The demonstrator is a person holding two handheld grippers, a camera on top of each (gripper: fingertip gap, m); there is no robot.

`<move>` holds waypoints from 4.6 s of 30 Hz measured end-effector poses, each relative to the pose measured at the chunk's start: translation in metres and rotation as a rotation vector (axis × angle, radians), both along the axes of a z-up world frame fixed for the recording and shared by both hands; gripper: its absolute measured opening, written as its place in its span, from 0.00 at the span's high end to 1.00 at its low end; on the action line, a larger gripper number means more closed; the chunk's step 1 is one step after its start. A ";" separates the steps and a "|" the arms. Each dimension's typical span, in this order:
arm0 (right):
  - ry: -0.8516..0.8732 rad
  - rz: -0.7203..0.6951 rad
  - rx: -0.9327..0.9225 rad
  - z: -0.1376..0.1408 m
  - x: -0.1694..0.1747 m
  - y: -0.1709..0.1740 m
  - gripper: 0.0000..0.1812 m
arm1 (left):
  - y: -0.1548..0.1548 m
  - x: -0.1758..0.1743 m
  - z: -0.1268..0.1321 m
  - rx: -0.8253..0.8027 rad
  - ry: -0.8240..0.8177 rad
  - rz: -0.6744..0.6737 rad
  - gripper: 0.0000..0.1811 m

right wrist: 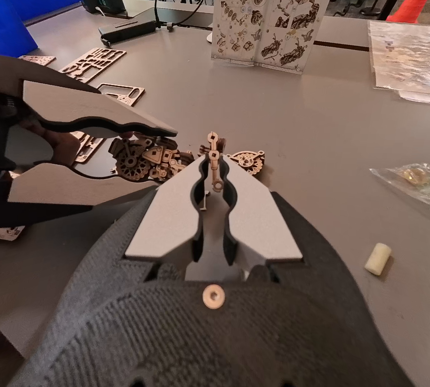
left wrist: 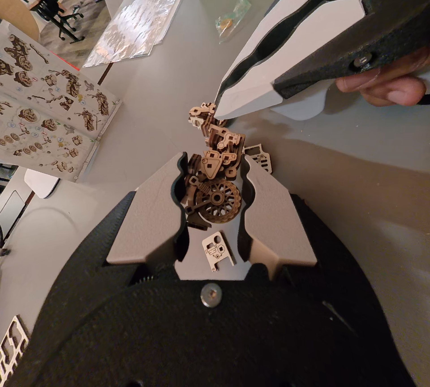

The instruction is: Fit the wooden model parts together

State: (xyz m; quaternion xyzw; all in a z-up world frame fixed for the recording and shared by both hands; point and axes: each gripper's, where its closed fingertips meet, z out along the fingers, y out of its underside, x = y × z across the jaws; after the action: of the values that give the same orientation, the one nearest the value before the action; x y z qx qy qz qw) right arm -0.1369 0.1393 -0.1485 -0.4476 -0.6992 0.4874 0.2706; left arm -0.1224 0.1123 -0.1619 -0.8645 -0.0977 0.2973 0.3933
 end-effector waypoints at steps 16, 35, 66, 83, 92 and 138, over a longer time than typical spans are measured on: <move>0.046 0.067 -0.176 0.025 0.003 0.016 0.96 | -0.004 -0.004 0.006 0.038 0.016 0.019 0.76; -0.277 0.264 0.172 -0.044 0.029 0.057 0.96 | -0.007 -0.011 0.022 0.193 -0.020 0.063 0.76; -0.384 0.380 -0.788 0.032 0.039 0.004 0.96 | 0.019 0.017 0.044 0.311 -0.007 -0.019 0.76; -0.344 0.447 -0.809 0.040 0.040 0.022 0.97 | 0.019 0.021 0.044 0.747 -0.776 -0.044 0.61; -0.373 0.481 -0.978 0.053 0.042 0.020 0.97 | 0.030 0.044 0.058 0.973 -1.200 -0.216 0.78; -0.602 0.638 -0.841 0.023 0.072 -0.007 0.96 | 0.019 0.086 0.025 0.544 -1.364 -0.337 0.86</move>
State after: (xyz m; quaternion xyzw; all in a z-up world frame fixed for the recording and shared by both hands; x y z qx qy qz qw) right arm -0.0646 0.1321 -0.1258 -0.4027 -0.5921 0.6310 -0.2984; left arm -0.0362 0.1316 -0.1372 -0.7326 -0.2560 -0.4028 0.4853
